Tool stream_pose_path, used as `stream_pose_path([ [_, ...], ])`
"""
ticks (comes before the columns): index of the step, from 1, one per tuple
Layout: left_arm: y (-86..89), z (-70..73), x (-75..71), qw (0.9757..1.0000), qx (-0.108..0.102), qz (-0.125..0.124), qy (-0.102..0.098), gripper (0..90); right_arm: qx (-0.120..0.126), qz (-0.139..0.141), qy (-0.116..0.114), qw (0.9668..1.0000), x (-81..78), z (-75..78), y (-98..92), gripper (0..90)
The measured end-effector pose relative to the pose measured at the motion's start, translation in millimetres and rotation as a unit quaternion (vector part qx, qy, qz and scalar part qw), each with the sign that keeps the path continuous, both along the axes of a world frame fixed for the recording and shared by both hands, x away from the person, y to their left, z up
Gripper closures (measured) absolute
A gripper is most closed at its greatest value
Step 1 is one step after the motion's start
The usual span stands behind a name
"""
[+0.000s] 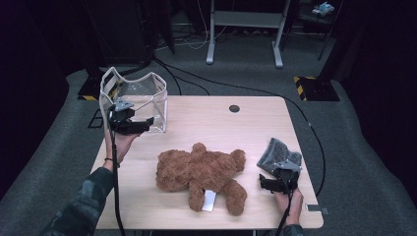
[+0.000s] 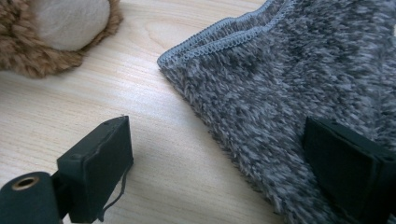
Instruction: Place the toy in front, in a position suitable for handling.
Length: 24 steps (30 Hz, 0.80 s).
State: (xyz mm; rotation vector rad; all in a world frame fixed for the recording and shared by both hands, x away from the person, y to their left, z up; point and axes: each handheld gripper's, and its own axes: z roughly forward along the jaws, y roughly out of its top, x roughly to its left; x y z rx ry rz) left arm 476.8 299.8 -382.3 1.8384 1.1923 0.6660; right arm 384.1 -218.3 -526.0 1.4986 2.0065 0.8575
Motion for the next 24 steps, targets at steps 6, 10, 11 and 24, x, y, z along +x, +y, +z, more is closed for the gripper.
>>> stream_pose_path([
  [6, -4.6, -4.1, -26.4, 0.9997, 0.005, -0.022, -0.007, 13.7, 0.039, 0.003, -0.001, 0.9992, -1.8, 13.0, -4.8, 8.5],
  [10, -8.9, -8.4, -39.0, 0.9991, 0.013, -0.039, -0.003, 12.8, 0.037, 0.019, -0.007, 0.9991, -5.5, 28.6, 1.6, 8.8],
  [11, -9.4, -9.6, -42.3, 0.9991, 0.011, -0.041, -0.003, 12.8, 0.036, 0.026, -0.008, 0.9990, -6.1, 32.1, 3.5, 8.9],
  [24, -18.8, -35.2, -81.6, 0.9960, 0.001, -0.087, 0.019, 11.5, 0.039, 0.085, 0.005, 0.9956, 2.2, 55.3, 37.2, 12.4],
])
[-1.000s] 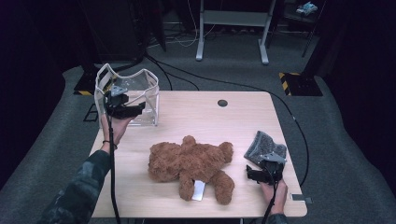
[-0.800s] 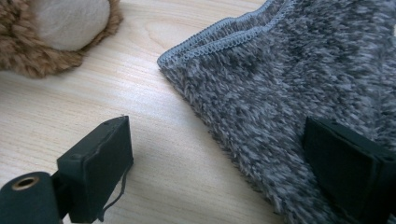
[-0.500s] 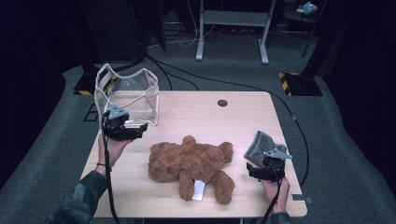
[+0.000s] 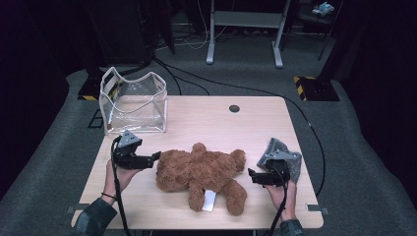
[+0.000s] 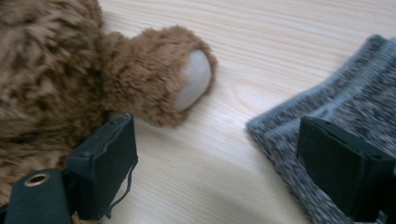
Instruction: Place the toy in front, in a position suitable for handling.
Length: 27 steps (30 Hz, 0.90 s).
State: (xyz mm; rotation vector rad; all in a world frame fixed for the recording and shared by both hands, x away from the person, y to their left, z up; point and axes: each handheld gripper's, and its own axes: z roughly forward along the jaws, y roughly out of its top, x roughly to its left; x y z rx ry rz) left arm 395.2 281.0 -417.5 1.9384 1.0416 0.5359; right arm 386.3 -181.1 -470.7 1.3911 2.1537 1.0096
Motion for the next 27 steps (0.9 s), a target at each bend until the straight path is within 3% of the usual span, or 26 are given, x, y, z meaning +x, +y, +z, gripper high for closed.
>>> stream_pose_path([
  [7, -6.4, -11.5, -22.3, 0.9995, -0.015, -0.027, 0.005, 11.6, 0.005, 0.011, 0.005, 0.9999, 6.9, 2.5, 15.1, 13.6],
  [13, -17.7, -25.5, -37.5, 0.9983, -0.005, -0.054, 0.020, 10.0, 0.003, 0.029, 0.016, 0.9994, 15.4, 1.6, 29.6, 13.9],
  [20, -23.0, -41.2, -42.6, 0.9970, -0.010, -0.067, 0.037, 10.7, -0.007, 0.038, 0.034, 0.9987, 31.8, -6.4, 41.0, 14.3],
  [27, -32.5, -54.0, -47.2, 0.9963, 0.016, -0.076, 0.037, 19.7, -0.004, 0.043, 0.049, 0.9979, 44.0, -16.6, 46.0, 18.9],
])
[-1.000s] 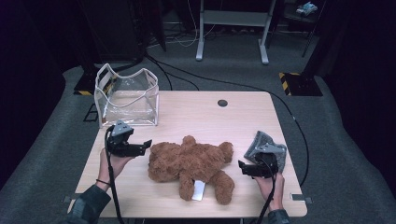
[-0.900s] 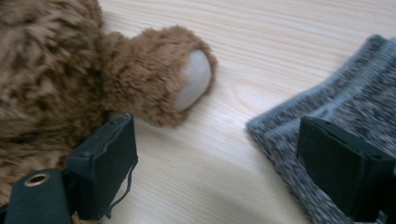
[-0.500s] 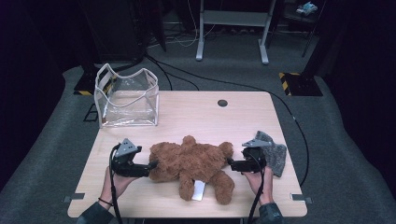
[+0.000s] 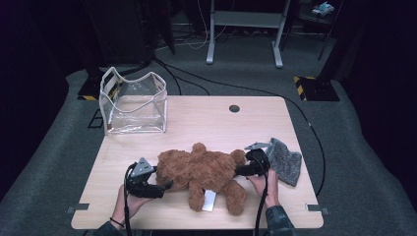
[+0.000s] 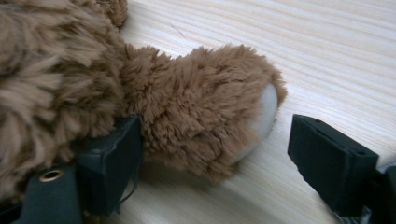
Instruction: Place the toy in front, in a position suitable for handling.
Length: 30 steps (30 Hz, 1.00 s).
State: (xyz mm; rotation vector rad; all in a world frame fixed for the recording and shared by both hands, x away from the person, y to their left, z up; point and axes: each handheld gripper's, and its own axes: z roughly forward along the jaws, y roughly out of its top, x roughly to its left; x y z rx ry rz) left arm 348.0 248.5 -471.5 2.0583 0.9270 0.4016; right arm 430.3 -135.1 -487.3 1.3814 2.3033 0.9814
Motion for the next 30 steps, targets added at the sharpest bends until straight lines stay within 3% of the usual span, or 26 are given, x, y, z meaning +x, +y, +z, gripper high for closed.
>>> stream_pose_path([
  [7, -2.6, -8.2, -3.4, 0.9995, -0.008, 0.008, -0.029, 23.6, 0.009, 0.001, 0.001, 1.0000, 1.2, -6.2, 3.6, 25.3],
  [12, -1.5, -11.0, -3.1, 0.9996, -0.011, 0.006, -0.027, 30.4, 0.015, 0.005, 0.005, 0.9999, 3.2, -8.7, 3.5, 31.2],
  [17, -2.5, -15.4, -4.3, 0.9993, -0.018, 0.014, -0.028, 39.1, 0.018, 0.007, 0.000, 0.9998, 2.4, -12.1, 3.2, 47.4],
  [21, -2.8, -18.3, -4.9, 0.9993, -0.021, 0.010, -0.031, 53.3, 0.020, 0.006, 0.000, 0.9998, 1.2, -13.3, 5.4, 65.4],
  [26, -1.9, -22.0, -6.5, 0.9981, -0.045, 0.015, -0.038, 64.4, 0.017, 0.002, -0.021, 0.9996, -6.2, -15.4, 8.1, 74.2],
  [30, -0.8, -19.1, -8.3, 0.9972, -0.058, 0.016, -0.045, 67.7, 0.027, -0.007, -0.030, 0.9992, -11.1, -12.9, 6.7, 76.4],
])
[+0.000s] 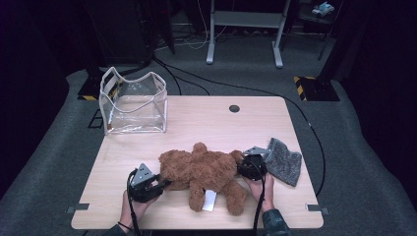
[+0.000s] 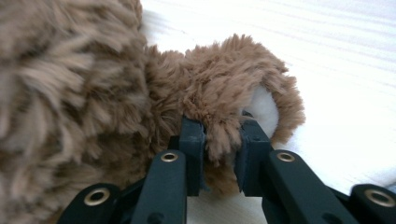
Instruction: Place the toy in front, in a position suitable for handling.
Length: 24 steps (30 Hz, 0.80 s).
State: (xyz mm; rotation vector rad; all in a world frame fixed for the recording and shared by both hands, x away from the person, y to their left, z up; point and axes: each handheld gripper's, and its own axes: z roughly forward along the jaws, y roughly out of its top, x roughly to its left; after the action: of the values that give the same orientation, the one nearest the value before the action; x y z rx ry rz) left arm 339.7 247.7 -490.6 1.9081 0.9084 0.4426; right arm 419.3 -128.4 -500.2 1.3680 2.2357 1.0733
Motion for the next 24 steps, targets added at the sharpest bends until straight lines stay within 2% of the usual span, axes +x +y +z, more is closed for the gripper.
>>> stream_pose_path([
  [4, -0.4, 3.7, 2.3, 0.9998, -0.021, -0.002, 0.006, 69.5, -0.003, -0.004, -0.018, 0.9998, 0.0, 8.6, -0.3, 77.1],
  [5, 0.3, 4.9, 3.1, 0.9997, -0.021, -0.006, 0.009, 69.8, -0.003, -0.008, -0.023, 0.9997, 0.2, 13.6, -1.8, 77.1],
  [8, -0.4, 9.6, 5.3, 0.9994, -0.034, -0.006, 0.007, 70.3, 0.002, -0.010, -0.028, 0.9996, 0.9, 22.6, -4.8, 77.3],
  [12, -3.7, 19.0, 11.6, 0.9991, -0.040, -0.011, 0.007, 70.3, -0.006, -0.011, -0.036, 0.9993, 6.0, 38.2, -8.6, 77.2],
  [16, -8.9, 26.3, 20.8, 0.9993, -0.036, -0.010, -0.003, 70.4, -0.011, -0.020, -0.042, 0.9989, 14.0, 51.3, -12.3, 77.2],
  [24, -18.6, 33.3, 42.2, 0.9993, -0.035, -0.010, 0.000, 70.3, -0.025, -0.034, -0.048, 0.9980, 32.4, 64.7, -17.9, 77.2],
])
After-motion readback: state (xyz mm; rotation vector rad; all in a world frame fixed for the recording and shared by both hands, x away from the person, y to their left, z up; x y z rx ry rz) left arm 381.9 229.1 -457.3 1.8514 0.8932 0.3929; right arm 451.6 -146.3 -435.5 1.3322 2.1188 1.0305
